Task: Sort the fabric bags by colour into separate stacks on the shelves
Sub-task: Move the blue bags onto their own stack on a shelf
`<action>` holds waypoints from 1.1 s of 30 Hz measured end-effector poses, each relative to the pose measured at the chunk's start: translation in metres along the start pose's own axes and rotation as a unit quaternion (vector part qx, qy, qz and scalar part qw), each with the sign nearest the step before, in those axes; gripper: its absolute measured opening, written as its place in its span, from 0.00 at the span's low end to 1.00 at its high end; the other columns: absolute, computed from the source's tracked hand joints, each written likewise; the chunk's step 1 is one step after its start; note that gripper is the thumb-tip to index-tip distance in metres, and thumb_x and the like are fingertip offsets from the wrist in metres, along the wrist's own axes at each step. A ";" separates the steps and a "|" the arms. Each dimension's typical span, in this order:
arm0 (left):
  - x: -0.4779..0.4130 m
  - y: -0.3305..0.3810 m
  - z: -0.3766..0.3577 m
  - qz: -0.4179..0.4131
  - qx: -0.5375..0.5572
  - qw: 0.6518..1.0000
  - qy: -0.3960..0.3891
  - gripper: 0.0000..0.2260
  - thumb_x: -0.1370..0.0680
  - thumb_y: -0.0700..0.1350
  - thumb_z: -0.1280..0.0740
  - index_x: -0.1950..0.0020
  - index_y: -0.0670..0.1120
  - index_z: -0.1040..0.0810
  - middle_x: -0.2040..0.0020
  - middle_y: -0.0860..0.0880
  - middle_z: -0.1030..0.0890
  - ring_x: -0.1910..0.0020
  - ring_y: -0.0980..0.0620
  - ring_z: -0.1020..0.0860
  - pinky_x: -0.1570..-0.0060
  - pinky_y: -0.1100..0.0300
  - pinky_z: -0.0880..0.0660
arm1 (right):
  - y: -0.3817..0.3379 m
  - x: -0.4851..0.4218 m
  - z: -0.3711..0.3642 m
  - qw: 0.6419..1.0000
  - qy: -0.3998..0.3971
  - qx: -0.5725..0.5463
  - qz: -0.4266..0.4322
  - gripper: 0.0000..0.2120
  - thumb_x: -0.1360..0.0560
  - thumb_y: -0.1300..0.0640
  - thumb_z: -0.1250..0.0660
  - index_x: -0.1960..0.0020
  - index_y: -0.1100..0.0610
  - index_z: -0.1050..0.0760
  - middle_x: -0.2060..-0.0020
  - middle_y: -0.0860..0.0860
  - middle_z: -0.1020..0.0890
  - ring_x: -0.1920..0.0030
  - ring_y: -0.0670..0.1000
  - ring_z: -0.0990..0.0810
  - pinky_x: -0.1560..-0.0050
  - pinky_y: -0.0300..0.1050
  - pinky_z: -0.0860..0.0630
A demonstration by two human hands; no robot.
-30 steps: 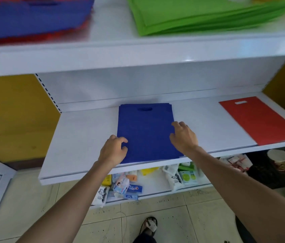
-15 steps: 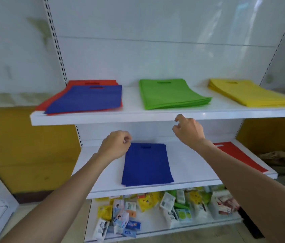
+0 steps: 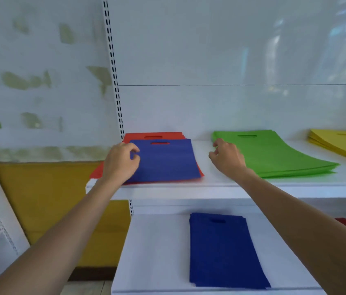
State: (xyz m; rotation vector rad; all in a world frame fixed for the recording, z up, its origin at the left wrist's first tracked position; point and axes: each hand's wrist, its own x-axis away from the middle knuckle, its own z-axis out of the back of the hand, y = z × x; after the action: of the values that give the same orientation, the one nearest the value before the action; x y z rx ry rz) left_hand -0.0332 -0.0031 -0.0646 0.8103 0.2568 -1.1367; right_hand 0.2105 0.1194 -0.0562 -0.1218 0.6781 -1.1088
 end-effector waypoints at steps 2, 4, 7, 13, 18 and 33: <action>-0.024 -0.032 -0.003 0.061 -0.090 0.993 -0.052 0.13 0.25 0.48 0.36 0.44 0.42 0.23 0.46 0.41 0.22 0.46 0.40 0.25 0.46 0.52 0.29 | -0.013 -0.019 -0.018 1.000 -0.011 -0.019 -0.010 0.17 0.25 0.58 0.38 0.38 0.61 0.30 0.44 0.58 0.21 0.43 0.60 0.24 0.49 0.50 0.26; -0.039 -0.051 -0.010 0.094 -0.160 0.974 -0.130 0.18 0.24 0.55 0.37 0.48 0.40 0.24 0.48 0.41 0.21 0.47 0.40 0.24 0.50 0.53 0.29 | -0.025 -0.037 -0.036 0.999 -0.024 -0.028 -0.027 0.18 0.25 0.56 0.37 0.39 0.65 0.31 0.43 0.60 0.23 0.43 0.61 0.25 0.49 0.50 0.27; -0.059 -0.066 -0.020 0.092 -0.153 0.968 -0.176 0.20 0.24 0.58 0.37 0.57 0.40 0.24 0.55 0.42 0.20 0.54 0.42 0.22 0.60 0.56 0.30 | -0.037 -0.058 -0.066 0.995 -0.058 -0.019 -0.082 0.23 0.23 0.50 0.38 0.39 0.68 0.31 0.40 0.64 0.25 0.40 0.62 0.26 0.45 0.49 0.29; -0.075 -0.081 -0.031 0.145 -0.005 0.978 -0.148 0.13 0.28 0.55 0.30 0.61 0.46 0.25 0.57 0.42 0.18 0.58 0.44 0.20 0.58 0.53 0.26 | -0.030 -0.073 -0.093 0.988 -0.046 0.017 -0.144 0.17 0.24 0.48 0.37 0.44 0.61 0.26 0.44 0.59 0.22 0.43 0.60 0.24 0.48 0.47 0.29; -0.077 -0.081 -0.036 0.096 -0.015 0.993 -0.062 0.06 0.26 0.47 0.30 0.52 0.46 0.21 0.52 0.47 0.18 0.50 0.47 0.22 0.53 0.57 0.28 | -0.034 -0.077 -0.101 0.996 0.022 -0.003 -0.081 0.09 0.23 0.57 0.37 0.48 0.62 0.28 0.49 0.61 0.21 0.47 0.62 0.24 0.52 0.50 0.30; -0.039 -0.038 -0.010 0.017 0.119 0.992 0.036 0.09 0.25 0.40 0.31 0.46 0.41 0.22 0.50 0.44 0.18 0.54 0.48 0.21 0.51 0.59 0.27 | -0.027 -0.036 -0.015 0.986 0.084 -0.133 0.060 0.17 0.26 0.68 0.42 0.37 0.65 0.35 0.44 0.59 0.25 0.47 0.60 0.27 0.50 0.48 0.30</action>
State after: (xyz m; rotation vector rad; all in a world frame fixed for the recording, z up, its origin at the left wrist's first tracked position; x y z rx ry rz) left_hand -0.0810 0.0245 -0.0659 1.0648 0.1682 -1.1213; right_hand 0.1713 0.1408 -0.0407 -0.2131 0.9720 -0.9151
